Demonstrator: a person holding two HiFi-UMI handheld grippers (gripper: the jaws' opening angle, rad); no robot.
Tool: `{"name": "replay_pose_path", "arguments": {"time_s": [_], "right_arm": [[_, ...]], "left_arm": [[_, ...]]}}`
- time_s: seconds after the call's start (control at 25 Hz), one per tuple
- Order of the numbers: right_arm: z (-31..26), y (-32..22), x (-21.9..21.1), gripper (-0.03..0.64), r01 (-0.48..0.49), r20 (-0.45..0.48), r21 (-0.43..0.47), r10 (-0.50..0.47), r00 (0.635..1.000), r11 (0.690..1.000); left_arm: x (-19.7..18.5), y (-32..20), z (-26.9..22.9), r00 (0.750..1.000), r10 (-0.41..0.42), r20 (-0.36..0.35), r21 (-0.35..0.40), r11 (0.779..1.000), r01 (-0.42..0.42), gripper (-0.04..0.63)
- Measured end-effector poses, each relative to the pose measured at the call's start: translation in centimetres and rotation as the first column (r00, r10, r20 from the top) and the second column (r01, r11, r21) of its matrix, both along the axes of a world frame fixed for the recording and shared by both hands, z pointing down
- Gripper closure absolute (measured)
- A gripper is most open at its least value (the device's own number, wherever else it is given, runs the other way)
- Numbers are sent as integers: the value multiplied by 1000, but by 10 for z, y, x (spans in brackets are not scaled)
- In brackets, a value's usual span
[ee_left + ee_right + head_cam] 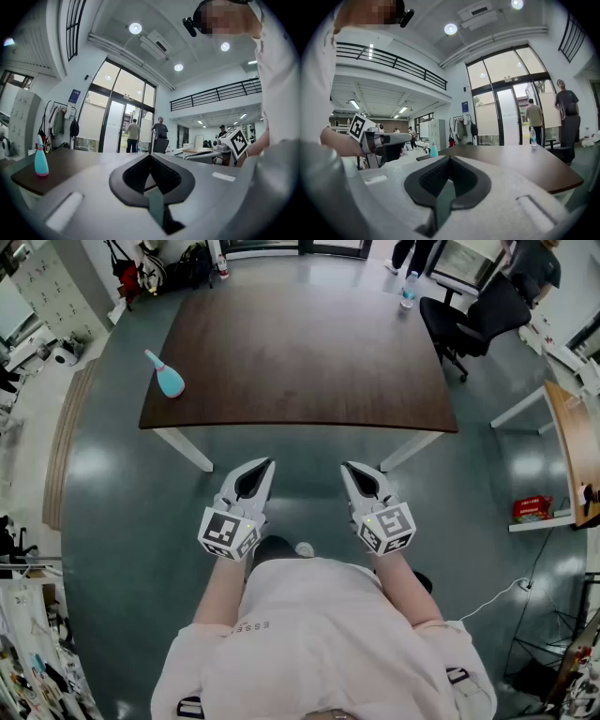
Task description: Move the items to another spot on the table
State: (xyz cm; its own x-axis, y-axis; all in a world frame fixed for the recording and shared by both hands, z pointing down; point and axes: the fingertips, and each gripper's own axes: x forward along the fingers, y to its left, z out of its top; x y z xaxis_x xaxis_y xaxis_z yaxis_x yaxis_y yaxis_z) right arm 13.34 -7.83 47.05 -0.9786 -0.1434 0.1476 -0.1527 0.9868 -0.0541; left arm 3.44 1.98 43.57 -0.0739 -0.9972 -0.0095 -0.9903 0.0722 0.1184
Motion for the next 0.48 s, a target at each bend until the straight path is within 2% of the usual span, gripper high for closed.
{"name": "replay_pose_path", "arguments": {"time_s": [0.48], "right_arm": [[7, -4, -1, 624, -23, -11, 0, 23, 1000, 1000]], "left_arm": [[-2, -3, 7, 1000, 11, -12, -20, 1000, -11, 578]]}}
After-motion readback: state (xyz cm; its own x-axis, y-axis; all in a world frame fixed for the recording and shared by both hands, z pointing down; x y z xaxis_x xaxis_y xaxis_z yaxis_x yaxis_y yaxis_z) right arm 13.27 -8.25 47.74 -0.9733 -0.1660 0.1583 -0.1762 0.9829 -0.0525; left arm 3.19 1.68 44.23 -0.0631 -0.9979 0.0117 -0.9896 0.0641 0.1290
